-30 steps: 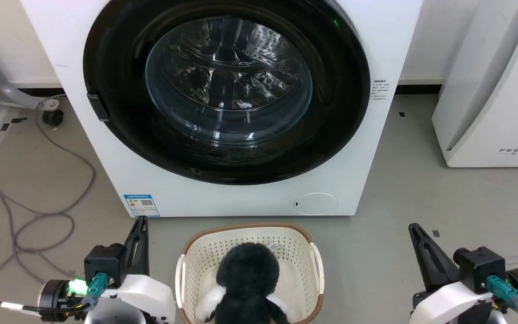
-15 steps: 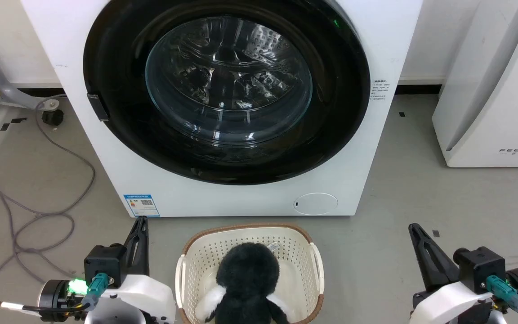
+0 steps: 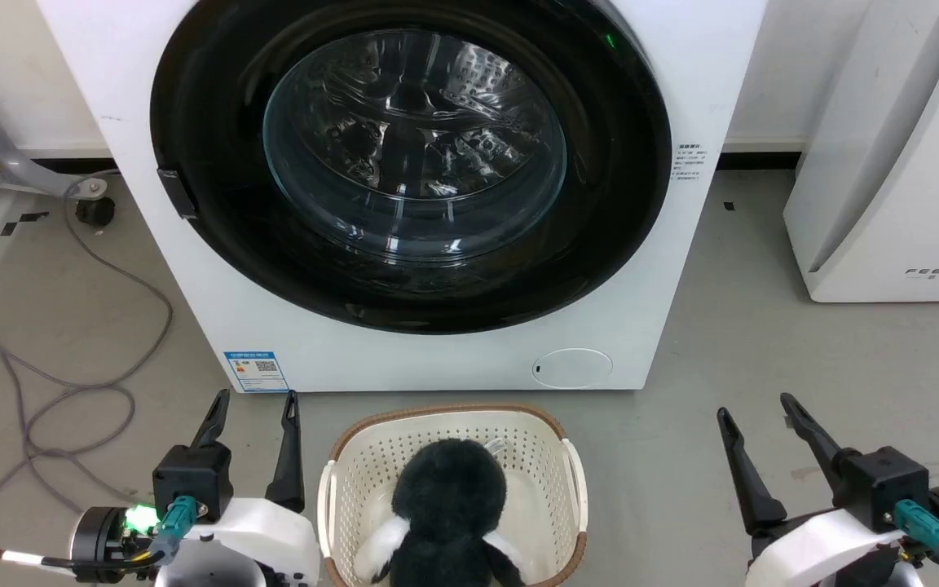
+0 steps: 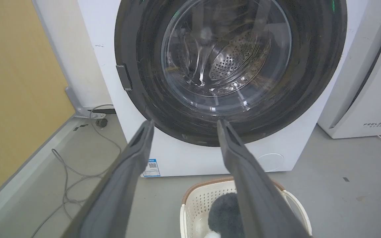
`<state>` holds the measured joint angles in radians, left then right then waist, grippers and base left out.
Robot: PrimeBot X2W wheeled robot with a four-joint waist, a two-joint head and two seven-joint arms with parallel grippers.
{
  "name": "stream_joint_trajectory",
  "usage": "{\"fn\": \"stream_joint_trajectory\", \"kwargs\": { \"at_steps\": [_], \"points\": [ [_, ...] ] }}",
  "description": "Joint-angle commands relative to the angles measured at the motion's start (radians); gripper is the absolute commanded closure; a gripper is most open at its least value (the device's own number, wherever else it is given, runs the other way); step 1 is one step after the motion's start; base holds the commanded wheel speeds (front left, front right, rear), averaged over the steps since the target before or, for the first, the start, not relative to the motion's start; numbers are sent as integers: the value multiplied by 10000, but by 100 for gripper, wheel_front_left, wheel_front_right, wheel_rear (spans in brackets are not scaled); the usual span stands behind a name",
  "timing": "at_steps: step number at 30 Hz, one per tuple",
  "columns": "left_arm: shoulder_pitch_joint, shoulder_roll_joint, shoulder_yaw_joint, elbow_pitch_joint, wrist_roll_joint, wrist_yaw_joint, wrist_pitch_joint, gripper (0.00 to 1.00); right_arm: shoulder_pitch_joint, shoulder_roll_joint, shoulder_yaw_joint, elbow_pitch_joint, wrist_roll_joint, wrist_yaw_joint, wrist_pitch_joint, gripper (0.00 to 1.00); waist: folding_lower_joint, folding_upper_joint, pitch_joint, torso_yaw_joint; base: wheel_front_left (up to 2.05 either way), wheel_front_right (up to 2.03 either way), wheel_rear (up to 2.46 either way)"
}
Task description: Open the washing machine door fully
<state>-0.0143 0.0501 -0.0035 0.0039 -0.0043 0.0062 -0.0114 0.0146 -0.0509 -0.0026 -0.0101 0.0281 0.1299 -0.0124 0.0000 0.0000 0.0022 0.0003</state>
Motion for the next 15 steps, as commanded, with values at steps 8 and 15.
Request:
{"fn": "stream_joint_trajectory", "kwargs": {
  "at_steps": [8,15],
  "points": [
    [12,2,-80,-133,-145,143,-259,0,72,1,-80,-221,476,1,-254,0,0,0,7,12,0,0,0],
    [31,2,-104,-196,-184,214,-404,0,109,1,-112,-358,863,2,-399,0,0,0,16,15,0,0,0]
  ]
}}
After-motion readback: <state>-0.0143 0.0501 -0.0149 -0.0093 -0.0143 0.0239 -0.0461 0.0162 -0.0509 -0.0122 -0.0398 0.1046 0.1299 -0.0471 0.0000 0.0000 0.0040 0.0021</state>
